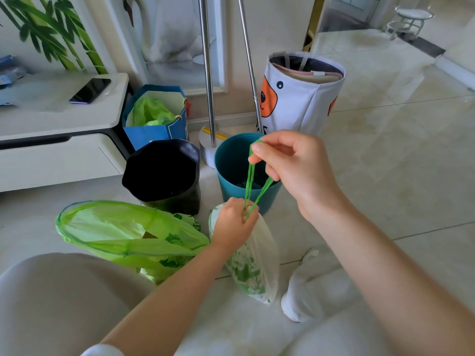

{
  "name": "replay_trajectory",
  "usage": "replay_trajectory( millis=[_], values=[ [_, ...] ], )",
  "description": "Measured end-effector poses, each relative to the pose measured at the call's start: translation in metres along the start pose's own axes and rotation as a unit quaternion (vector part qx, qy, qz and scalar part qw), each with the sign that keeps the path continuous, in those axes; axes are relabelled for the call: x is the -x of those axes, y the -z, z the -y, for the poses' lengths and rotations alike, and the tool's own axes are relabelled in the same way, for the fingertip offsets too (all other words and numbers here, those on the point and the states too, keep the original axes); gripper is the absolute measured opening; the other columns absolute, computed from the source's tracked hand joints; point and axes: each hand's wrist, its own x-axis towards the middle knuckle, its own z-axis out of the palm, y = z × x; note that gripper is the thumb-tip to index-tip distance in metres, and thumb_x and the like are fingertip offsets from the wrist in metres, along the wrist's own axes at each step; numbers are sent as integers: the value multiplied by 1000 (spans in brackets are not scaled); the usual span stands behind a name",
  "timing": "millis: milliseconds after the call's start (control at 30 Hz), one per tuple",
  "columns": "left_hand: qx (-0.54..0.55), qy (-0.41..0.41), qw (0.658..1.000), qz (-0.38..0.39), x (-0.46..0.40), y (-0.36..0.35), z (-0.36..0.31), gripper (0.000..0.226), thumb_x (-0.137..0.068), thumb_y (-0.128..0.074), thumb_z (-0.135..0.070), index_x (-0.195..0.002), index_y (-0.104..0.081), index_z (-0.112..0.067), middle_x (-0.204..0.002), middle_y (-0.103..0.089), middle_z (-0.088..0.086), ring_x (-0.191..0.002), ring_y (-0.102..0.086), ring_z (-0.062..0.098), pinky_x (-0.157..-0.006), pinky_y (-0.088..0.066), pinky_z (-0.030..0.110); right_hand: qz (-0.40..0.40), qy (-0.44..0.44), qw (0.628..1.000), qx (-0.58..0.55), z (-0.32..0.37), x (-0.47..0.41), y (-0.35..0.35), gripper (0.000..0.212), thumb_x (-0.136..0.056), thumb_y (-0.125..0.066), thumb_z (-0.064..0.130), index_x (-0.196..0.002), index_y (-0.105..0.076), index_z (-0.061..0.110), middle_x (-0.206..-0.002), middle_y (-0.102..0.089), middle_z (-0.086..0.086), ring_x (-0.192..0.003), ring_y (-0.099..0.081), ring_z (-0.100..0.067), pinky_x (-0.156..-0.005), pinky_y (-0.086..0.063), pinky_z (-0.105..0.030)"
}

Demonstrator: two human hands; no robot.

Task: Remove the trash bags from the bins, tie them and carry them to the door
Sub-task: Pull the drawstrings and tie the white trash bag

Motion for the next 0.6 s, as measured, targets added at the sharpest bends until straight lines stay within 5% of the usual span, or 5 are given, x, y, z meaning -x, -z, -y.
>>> replay_trajectory(
  millis=[133,333,433,500,600],
  values=[
    [-34,-4,999,0,-2,3,10,48,-92,-44,-47,-58,-32,-16,-63,-37,-6,-64,-43,16,-59,-33,31,-1,-10,999,-37,2,1,0,8,-85,-63,5,-81,-69,2,-64,-70,-3,-45,-40,-13,-48,-39,-21],
    [-85,65,979,172,-17,17,8,54,-93,-42,-56,-63,-33,-12,-62,-41,8,-53,-41,22,-56,-38,35,49,-7,999,10,-6,2,-12,9,-87,-62,5,-84,-68,-2,-68,-71,-6,-45,-43,-12,-48,-42,-20],
    [-129,42,959,251,-25,37,5,59,-85,-36,-71,-79,-50,-14,-100,-62,2,-72,-59,21,-78,-50,41,43,-4,999,11,-4,-7,-13,10,-88,-63,7,-88,-68,-1,-72,-72,-5,-43,-47,-10,-50,-45,-19],
    [-98,35,957,270,-22,57,-3,57,-84,-46,-67,-121,-56,-23,-127,-56,-8,-101,-57,13,-98,-45,40,41,2,999,-9,-1,-12,-13,10,-87,-64,9,-89,-69,0,-75,-73,-6,-45,-54,-13,-56,-50,-23],
    [-56,26,979,196,-16,83,-12,56,-83,-63,-54,-133,-53,-31,-126,-55,-17,-120,-50,6,-104,-41,30,63,0,997,-49,0,-11,-15,13,-88,-63,6,-96,-68,-3,-81,-74,-10,-54,-64,-16,-67,-59,-31]
  ],
)
